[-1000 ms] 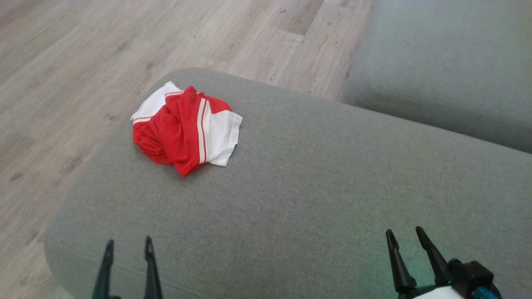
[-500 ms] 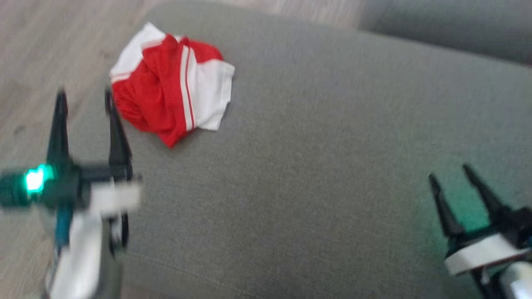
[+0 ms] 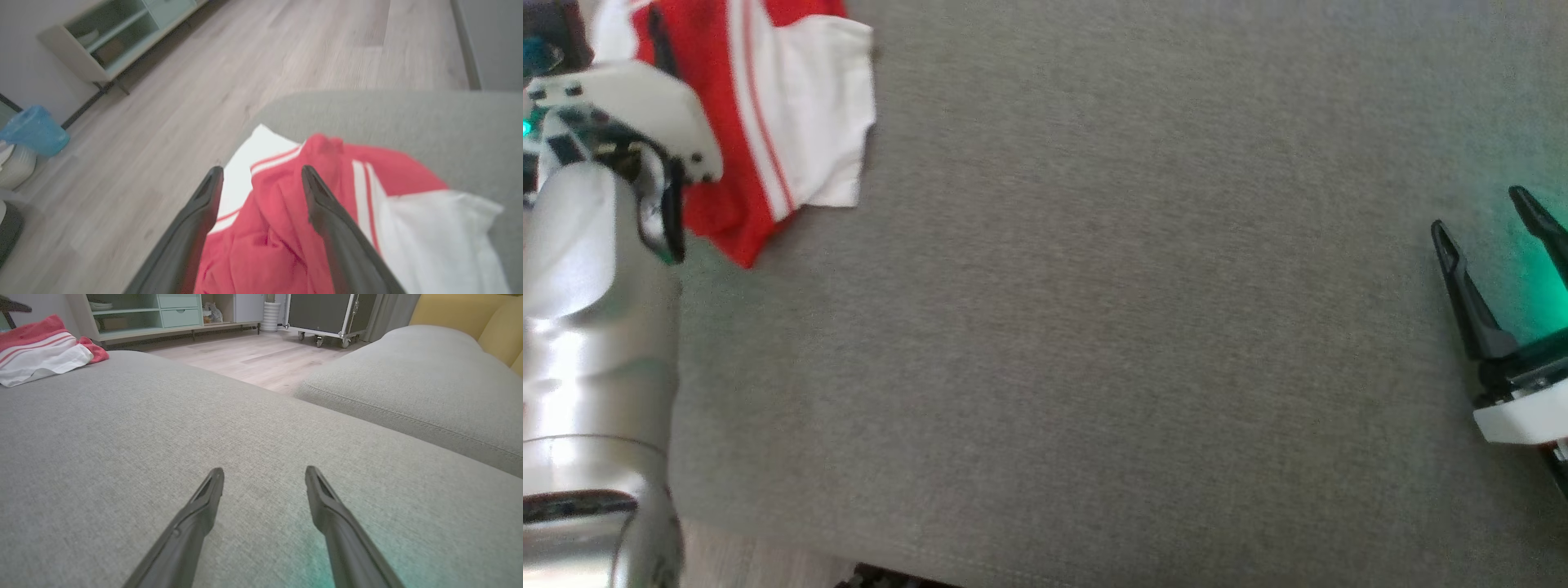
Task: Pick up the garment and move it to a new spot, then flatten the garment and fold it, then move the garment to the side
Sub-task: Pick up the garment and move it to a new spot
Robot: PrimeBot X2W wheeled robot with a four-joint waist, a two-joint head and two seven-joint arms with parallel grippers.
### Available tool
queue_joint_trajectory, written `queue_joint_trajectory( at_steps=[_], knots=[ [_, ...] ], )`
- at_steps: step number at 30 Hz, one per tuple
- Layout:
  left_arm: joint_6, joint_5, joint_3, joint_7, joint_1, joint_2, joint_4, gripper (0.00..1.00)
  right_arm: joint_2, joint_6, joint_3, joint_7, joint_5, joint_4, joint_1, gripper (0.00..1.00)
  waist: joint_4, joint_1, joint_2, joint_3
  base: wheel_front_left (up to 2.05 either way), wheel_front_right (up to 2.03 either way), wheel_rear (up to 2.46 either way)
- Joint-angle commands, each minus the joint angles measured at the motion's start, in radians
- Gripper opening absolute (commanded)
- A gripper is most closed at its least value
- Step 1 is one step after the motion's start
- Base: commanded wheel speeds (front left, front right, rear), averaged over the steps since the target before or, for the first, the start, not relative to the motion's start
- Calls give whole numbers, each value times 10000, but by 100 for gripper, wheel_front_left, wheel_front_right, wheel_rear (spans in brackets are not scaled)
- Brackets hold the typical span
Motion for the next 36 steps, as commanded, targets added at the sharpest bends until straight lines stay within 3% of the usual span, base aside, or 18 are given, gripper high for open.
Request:
queue_joint_trajectory(
  at_steps=[1, 7, 8, 9, 15, 23, 28, 30, 36],
  knots=[
    [62, -21, 325, 124, -114, 731, -4, 100, -302, -7, 122, -107, 65, -288, 43, 100, -428, 0, 0, 404, 0, 0, 0],
    [128, -583, 769, 180, -243, 755, 1669, 100, -289, -7, 36, -107, 69, -354, 15, 100, -776, 0, 0, 564, 0, 0, 0],
    [124, -576, 751, -60, -267, 773, 1765, 76, -262, -7, -12, -107, 65, -350, 19, 100, -788, 0, 0, 564, 0, 0, 0],
    [43, -598, 734, -276, -310, 774, 1854, 0, -225, -7, -28, -107, 54, -332, 25, 100, -801, 0, 0, 514, 0, 0, 0],
    [-503, -330, 346, -2285, -763, 1309, 1744, 0, 591, -7, 176, -107, -100, -171, -121, 100, -1266, 0, 0, -751, 0, 0, 0],
    [-1279, 126, -425, -3260, -1295, 1721, 505, 0, 2082, -7, 269, -107, -192, 298, 56, 100, -2458, 0, 0, -2772, 0, 0, 0],
    [-1701, -57, -901, -3246, -1381, 1216, -1081, 0, 2832, -7, 61, -107, -399, 318, 568, 100, -3300, 0, 0, -3813, 0, 0, 0],
    [-1726, -11, -1037, -3255, -1296, 1160, -1442, 0, 2957, -7, 73, -107, -454, 315, 663, 100, -3518, 0, 0, -4042, 0, 0, 0],
    [-1646, -356, -1320, -3357, -499, 248, -3395, 0, 3456, -7, 65, -107, -618, 87, 1209, 100, -4656, 0, 0, -4972, 0, 0, 0]
  ],
)
